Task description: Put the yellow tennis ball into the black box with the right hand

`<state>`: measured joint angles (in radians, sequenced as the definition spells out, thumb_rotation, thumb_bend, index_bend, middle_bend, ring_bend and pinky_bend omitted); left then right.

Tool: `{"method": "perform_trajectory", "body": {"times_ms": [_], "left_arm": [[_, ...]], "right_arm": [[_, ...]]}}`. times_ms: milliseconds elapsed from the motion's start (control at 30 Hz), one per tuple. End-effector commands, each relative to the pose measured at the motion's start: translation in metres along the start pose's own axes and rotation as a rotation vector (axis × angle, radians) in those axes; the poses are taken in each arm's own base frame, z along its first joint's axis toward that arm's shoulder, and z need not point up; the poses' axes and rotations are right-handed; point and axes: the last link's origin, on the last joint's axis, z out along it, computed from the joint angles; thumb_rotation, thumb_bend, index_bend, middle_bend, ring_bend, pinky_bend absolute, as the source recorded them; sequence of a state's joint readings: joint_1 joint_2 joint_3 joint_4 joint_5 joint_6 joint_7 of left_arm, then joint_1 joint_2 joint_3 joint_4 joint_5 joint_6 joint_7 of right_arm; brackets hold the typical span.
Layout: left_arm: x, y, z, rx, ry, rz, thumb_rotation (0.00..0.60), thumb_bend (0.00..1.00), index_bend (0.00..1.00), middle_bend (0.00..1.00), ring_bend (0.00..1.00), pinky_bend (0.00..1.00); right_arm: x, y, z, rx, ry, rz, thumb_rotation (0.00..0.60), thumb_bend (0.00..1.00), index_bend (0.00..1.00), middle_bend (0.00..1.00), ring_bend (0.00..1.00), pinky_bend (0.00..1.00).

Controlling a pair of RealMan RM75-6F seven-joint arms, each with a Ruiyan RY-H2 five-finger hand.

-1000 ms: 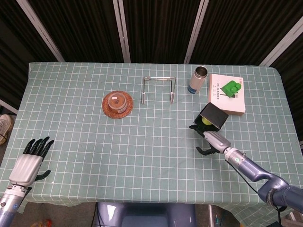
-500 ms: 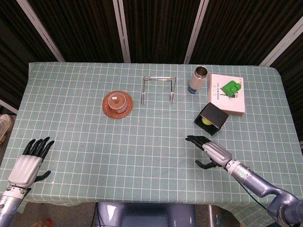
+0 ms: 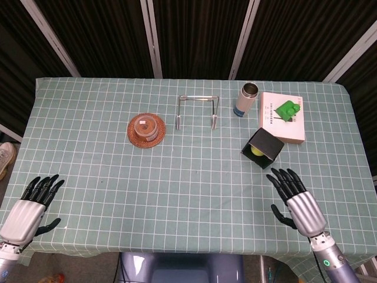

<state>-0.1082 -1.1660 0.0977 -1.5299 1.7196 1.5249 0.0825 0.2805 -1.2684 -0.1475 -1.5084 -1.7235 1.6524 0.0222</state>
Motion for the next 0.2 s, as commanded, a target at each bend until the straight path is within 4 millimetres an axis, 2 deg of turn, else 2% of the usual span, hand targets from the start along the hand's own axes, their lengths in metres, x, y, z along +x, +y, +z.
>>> {"method": "perform_trajectory", "body": {"times_ms": [33, 200], "left_arm": [[0.0001, -0.0012, -0.0027, -0.005, 0.001, -0.003, 0.6, 0.15, 0.0, 0.0, 0.03, 0.02], [-0.0008, -0.0006, -0.0001, -0.009, 0.009, 0.006, 0.6, 0.15, 0.0, 0.0, 0.03, 0.02]], "right_arm": [[0.0135, -0.0069, -0.0334, -0.111, 0.118, -0.091, 0.6, 0.46, 0.0, 0.0, 0.0, 0.0], [0.0173, 0.0025, -0.0385, -0.134, 0.048, -0.069, 0.6, 0.46, 0.0, 0.0, 0.0, 0.0]]}}
